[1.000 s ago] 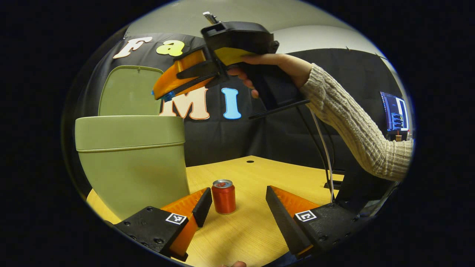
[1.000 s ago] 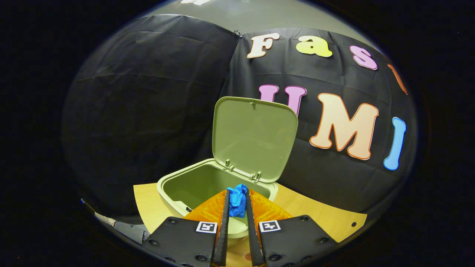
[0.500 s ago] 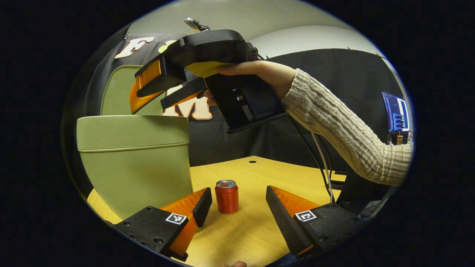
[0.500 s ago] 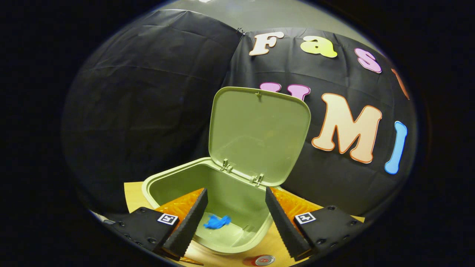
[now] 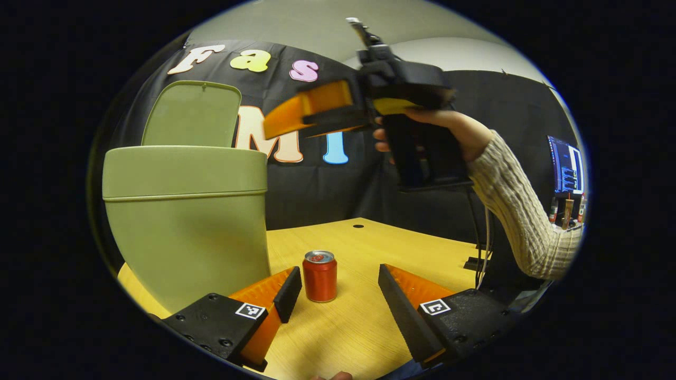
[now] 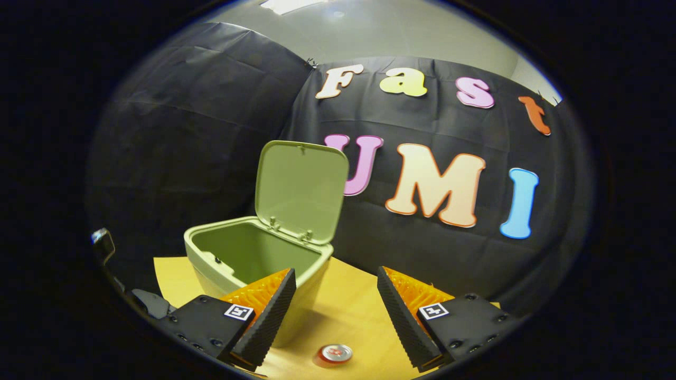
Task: Press the lid of the desktop garbage bin to open it, pick up the crumpled paper on the desktop and throw it into the bin, then pick up the pop can on the desktop and drop it into the bin, and finally close the garbage bin lid.
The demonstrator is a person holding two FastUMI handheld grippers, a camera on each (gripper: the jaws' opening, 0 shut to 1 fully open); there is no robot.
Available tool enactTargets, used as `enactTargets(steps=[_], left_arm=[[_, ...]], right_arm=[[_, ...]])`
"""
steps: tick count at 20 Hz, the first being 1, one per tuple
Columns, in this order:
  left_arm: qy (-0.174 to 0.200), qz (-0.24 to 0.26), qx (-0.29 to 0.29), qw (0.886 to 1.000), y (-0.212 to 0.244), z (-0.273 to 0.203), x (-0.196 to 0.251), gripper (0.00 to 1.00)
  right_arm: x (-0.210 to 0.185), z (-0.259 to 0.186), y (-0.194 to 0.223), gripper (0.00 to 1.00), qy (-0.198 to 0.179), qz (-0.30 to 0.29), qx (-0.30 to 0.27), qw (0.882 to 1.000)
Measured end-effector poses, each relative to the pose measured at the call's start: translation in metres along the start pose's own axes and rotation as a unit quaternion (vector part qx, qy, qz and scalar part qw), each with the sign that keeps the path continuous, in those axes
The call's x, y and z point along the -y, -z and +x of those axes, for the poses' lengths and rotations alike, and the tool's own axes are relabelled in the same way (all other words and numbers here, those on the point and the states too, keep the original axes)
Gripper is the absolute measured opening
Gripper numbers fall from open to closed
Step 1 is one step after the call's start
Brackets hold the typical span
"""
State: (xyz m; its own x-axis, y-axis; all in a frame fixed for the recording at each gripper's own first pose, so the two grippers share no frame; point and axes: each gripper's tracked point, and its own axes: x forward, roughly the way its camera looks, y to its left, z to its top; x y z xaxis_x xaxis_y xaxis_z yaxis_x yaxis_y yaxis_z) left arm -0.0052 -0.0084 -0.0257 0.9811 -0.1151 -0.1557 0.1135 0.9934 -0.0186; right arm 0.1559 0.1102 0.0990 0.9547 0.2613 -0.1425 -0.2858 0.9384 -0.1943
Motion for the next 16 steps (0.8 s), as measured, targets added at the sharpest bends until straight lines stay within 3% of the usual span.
enactTargets(steps=[3, 8, 16], left_arm=[[0.000, 0.002, -0.013, 1.000, 0.006, 0.012, 0.001, 0.90], [-0.021, 0.010, -0.041, 0.999, 0.020, 0.037, -0.009, 0.91], [-0.062, 0.016, -0.065, 0.996, 0.032, 0.085, -0.024, 0.92]], right_arm=[[0.024, -0.037, 0.030, 0.97, 0.035, -0.008, 0.007, 0.999], [0.041, -0.085, 0.092, 0.98, 0.071, 0.034, 0.014, 0.997], [0.067, -0.129, 0.166, 1.00, 0.128, 0.041, -0.005, 0.991]])
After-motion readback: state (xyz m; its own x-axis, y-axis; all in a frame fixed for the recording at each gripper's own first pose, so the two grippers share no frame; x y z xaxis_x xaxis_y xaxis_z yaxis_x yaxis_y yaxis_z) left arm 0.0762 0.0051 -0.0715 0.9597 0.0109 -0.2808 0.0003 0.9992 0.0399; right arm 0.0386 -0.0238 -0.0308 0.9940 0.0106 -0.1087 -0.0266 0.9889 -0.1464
